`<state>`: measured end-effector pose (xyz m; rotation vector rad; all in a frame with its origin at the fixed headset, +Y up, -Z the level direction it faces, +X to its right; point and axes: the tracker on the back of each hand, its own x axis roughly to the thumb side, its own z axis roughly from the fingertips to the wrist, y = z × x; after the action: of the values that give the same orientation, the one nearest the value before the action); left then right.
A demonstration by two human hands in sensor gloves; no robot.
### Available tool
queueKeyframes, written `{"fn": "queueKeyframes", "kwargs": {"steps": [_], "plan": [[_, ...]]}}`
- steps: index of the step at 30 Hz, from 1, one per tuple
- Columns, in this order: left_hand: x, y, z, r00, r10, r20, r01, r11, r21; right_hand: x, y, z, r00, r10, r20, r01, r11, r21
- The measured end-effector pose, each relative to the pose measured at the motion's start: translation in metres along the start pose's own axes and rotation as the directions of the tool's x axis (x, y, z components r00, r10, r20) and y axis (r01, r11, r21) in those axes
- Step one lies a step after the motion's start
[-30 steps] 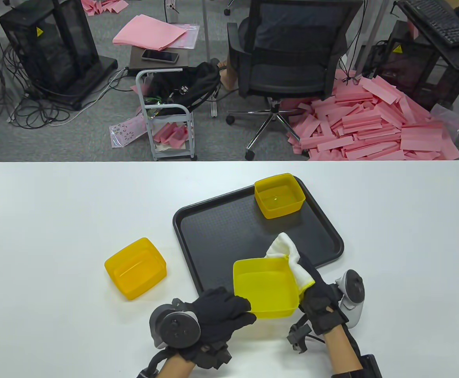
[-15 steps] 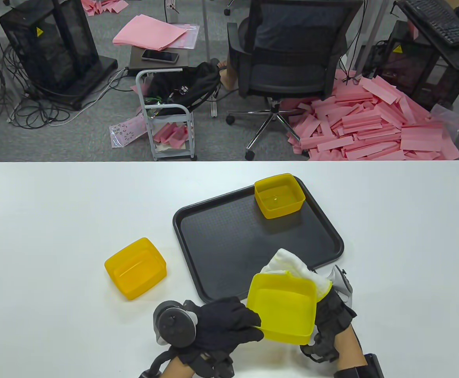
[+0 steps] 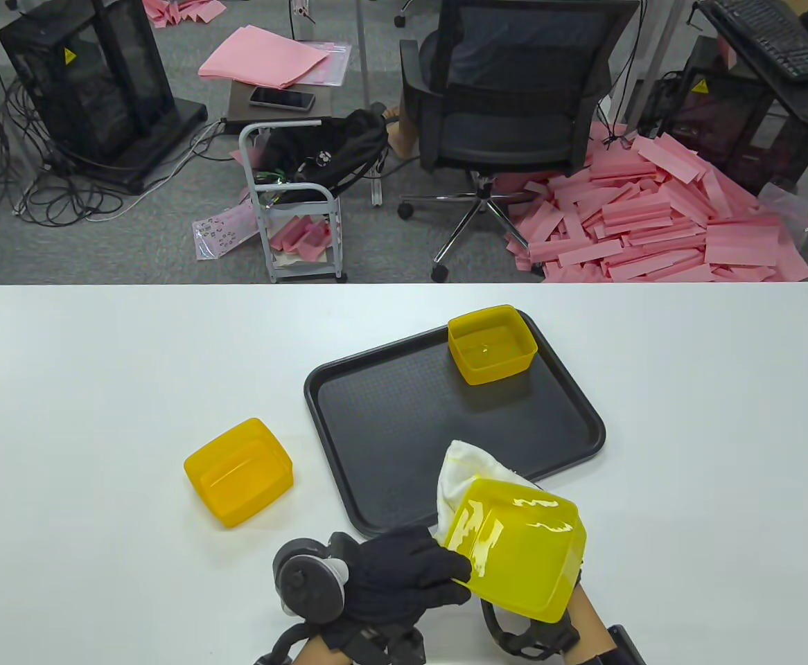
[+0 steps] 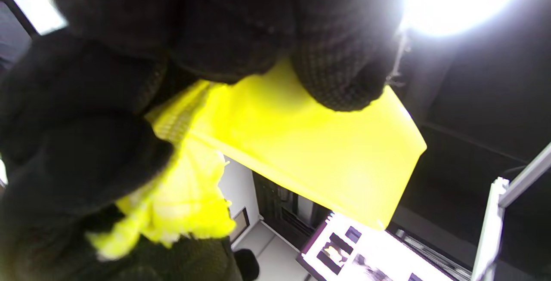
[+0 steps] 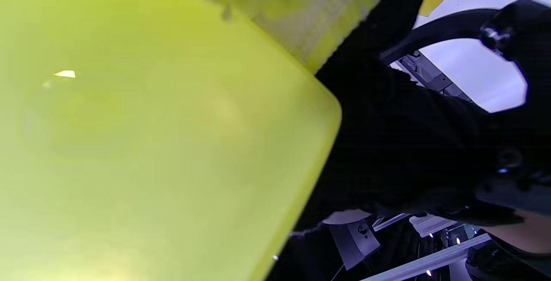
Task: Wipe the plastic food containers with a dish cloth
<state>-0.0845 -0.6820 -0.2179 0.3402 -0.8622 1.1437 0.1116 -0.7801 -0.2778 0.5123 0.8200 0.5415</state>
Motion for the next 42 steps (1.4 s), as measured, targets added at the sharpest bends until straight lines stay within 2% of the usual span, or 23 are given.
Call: {"fn": "queueKeyframes", "kwargs": {"steps": [3,6,9,12,16,18,20,24,27,31,36,38,40,42], "plan": [[-0.005,0.006,0.001,0.994,-0.106,-0.011,0.106,0.993,0.055,-0.006,0.001,0.000,0.999,0.018,-0.037,-0.018,1.000,-0.005],[-0.013,0.014,0.003,0.980,-0.185,-0.068,0.190,0.979,0.076,-0.008,0.003,-0.001,0.998,0.051,-0.019,-0.053,0.996,-0.071],[-0.020,0.022,0.006,0.966,-0.230,-0.122,0.244,0.962,0.124,-0.007,-0.001,-0.001,0.996,0.081,-0.031,-0.083,0.993,-0.088],[-0.029,0.031,0.009,0.935,-0.304,-0.185,0.331,0.934,0.136,-0.004,-0.004,0.000,0.997,0.077,0.010,-0.076,0.991,-0.112],[-0.036,0.033,0.011,0.943,-0.259,-0.210,0.290,0.948,0.132,0.004,-0.007,0.002,0.989,0.128,0.073,-0.112,0.976,-0.186],[-0.034,0.027,0.011,0.946,-0.262,-0.188,0.287,0.950,0.121,0.006,-0.008,0.009,0.982,0.166,0.092,-0.139,0.958,-0.249],[-0.030,0.020,0.008,0.960,-0.233,-0.154,0.250,0.963,0.100,0.005,-0.011,0.012,0.985,0.127,0.116,-0.091,0.957,-0.276],[-0.024,0.008,0.005,0.954,-0.270,-0.127,0.280,0.958,0.064,-0.005,-0.012,0.010,0.992,0.123,0.023,-0.113,0.955,-0.275],[-0.028,0.013,0.005,0.951,-0.264,-0.164,0.281,0.955,0.091,-0.010,-0.010,0.008,0.989,0.144,-0.029,-0.146,0.951,-0.273],[-0.038,0.029,0.010,0.933,-0.278,-0.230,0.312,0.941,0.130,-0.009,-0.012,0.008,0.957,0.265,-0.121,-0.290,0.912,-0.290],[-0.050,0.045,0.017,0.914,-0.256,-0.316,0.322,0.930,0.179,0.007,-0.013,0.013,0.950,0.307,-0.045,-0.302,0.882,-0.362],[-0.052,0.048,0.017,0.908,-0.256,-0.333,0.332,0.923,0.196,0.020,-0.012,0.019,0.909,0.418,-0.003,-0.375,0.813,-0.445],[-0.054,0.049,0.019,0.897,-0.267,-0.352,0.346,0.920,0.183,0.035,-0.008,0.026,0.794,0.607,-0.032,-0.512,0.640,-0.574],[-0.057,0.046,0.018,0.885,-0.282,-0.370,0.357,0.922,0.152,0.047,0.003,0.032,0.575,0.812,-0.096,-0.616,0.353,-0.704]]}}
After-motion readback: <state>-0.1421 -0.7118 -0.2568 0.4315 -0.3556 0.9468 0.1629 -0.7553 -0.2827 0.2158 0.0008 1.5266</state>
